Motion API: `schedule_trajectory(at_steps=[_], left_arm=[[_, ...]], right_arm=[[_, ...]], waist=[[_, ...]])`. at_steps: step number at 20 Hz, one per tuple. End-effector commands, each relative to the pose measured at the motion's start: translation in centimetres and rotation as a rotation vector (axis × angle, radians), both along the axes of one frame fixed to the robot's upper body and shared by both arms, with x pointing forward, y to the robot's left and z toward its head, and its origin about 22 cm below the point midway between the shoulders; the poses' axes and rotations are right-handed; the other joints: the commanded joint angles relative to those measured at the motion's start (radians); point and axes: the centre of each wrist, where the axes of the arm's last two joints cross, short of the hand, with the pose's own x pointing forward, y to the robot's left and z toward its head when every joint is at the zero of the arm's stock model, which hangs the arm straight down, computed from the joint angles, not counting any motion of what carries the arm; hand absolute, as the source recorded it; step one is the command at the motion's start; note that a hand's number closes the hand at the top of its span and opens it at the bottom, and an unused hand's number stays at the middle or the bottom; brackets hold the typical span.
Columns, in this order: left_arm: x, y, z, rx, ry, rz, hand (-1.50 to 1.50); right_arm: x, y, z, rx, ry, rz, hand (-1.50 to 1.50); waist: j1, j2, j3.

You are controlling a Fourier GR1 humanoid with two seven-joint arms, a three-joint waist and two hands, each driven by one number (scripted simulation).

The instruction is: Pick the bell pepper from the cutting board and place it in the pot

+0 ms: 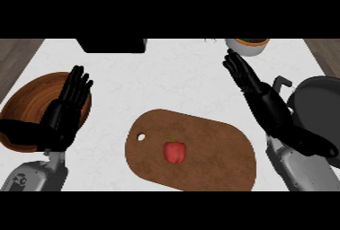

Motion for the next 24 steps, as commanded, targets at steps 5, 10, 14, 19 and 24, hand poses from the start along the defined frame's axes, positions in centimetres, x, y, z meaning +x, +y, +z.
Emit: schedule_trajectory(at_steps=[5, 10, 14, 19, 24], left_arm=[[0.7, -0.7, 0.5, 0.042, 0.095, -0.007, 0.0], [-0.3, -0.4, -1.5, 0.004, 0.21, 0.014, 0.0], [-0.9, -0.3, -1.1, 0.005, 0.222, 0.026, 0.0], [-1.2, 0.6, -2.0, 0.032, 0.225, 0.053, 0.0], [-1.1, -0.3, -0.7, 0.011, 0.21, 0.042, 0.0]], right_arm=[[-2.4, 12.4, -2.5, -0.164, 0.271, 0.267, -1.5], [-1.4, 8.5, -0.7, -0.455, -0.207, -0.144, -1.5], [-7.8, 9.2, -1.8, -0.476, -0.323, -0.034, -1.5], [-9.5, 8.5, 2.5, -0.776, -0.328, -0.126, -1.5], [-11.6, 8.6, 7.0, -1.014, -0.294, -0.121, -1.5]], waist=[[0.027, 0.052, -0.01], [-0.029, 0.033, -0.01], [-0.033, 0.036, -0.009], [-0.043, 0.031, -0.013], [-0.034, 0.033, -0.012]])
